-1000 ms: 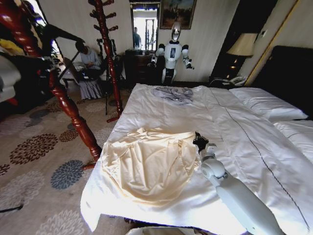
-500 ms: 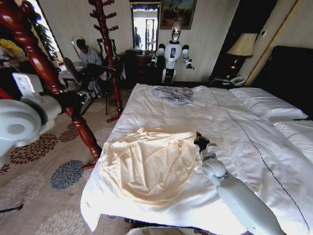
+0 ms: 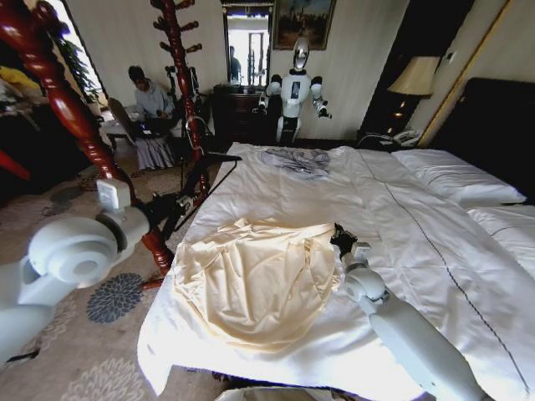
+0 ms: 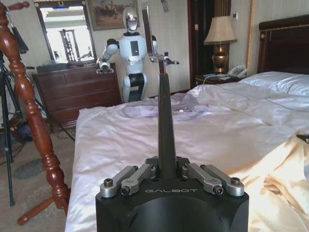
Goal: Pick up the clothes from the bed and hang them on the clothes hanger.
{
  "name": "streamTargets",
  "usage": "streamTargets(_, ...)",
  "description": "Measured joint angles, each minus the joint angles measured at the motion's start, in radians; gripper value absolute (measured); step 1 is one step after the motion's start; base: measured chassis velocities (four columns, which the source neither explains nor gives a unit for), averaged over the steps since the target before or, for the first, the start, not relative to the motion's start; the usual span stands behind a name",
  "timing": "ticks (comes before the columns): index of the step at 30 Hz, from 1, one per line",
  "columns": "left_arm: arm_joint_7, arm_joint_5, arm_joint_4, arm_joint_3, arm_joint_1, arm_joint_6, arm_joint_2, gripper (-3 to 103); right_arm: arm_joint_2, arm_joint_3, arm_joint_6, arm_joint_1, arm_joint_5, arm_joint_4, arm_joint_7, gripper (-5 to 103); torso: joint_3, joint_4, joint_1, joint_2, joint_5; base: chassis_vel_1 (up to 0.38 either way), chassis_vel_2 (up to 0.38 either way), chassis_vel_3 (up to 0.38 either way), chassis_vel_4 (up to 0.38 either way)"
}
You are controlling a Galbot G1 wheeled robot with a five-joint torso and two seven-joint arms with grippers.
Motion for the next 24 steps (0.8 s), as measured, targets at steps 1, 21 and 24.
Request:
streamTargets(1,0.019,0.023,0.001,0.002,0.026,-0.017,-0.006,17,0.002,-0.005,-0.001,0.006,0.002,-0.002,0.0,1,0.0,0.0,0.0,0.0,0.0,0.0,0.0,0.0,0.0)
streamTargets(21,0.28,0.368,0.088,0.352,0.063,-0.23,-0.112,17,0.018,-0.029,-0.003,0.052,0.014,-0.027,0.003,1,0.0,-0.0003,0.0,0.0,0.0002,0.0,0.0,0.0,0.0)
streamTargets(24,0.292,0.38,0.098,0.391,0.048,-0.241,-0.118,17,0.018,-0.029,-0.001,0.055,0.01,-0.027,0.0,1,0.0,-0.0001,0.0,0.0,0.0,0.0,0.0,0.0,0.0)
